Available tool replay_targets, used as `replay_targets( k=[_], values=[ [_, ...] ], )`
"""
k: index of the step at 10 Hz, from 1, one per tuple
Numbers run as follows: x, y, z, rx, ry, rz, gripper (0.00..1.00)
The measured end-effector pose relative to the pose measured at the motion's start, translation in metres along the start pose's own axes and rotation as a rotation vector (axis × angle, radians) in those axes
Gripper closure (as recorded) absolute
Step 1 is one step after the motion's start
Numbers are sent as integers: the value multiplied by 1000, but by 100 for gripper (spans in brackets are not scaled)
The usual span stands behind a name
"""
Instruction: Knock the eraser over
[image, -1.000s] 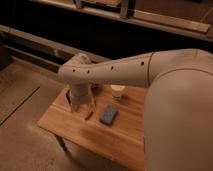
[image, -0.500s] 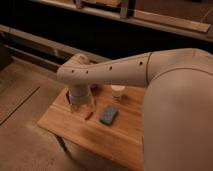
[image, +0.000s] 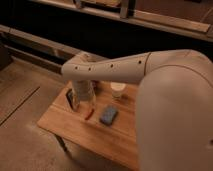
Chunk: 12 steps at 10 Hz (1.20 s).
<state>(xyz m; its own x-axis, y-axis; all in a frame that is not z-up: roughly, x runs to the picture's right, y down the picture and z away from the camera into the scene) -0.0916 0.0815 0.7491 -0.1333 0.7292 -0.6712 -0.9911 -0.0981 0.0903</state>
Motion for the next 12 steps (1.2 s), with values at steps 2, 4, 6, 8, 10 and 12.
replay_targets(
  k=[2, 4, 6, 8, 10, 12],
  values=[
    [-23, 4, 14, 21, 25, 53, 35],
    [-42, 10, 22, 20, 41, 78, 35],
    [-55, 21, 25, 34, 44, 58, 35],
    [-66, 43, 31, 47, 49, 16, 35],
    [-69, 63, 38, 44, 63, -11, 35],
    [-71, 72, 39, 45, 66, -21, 35]
  ],
)
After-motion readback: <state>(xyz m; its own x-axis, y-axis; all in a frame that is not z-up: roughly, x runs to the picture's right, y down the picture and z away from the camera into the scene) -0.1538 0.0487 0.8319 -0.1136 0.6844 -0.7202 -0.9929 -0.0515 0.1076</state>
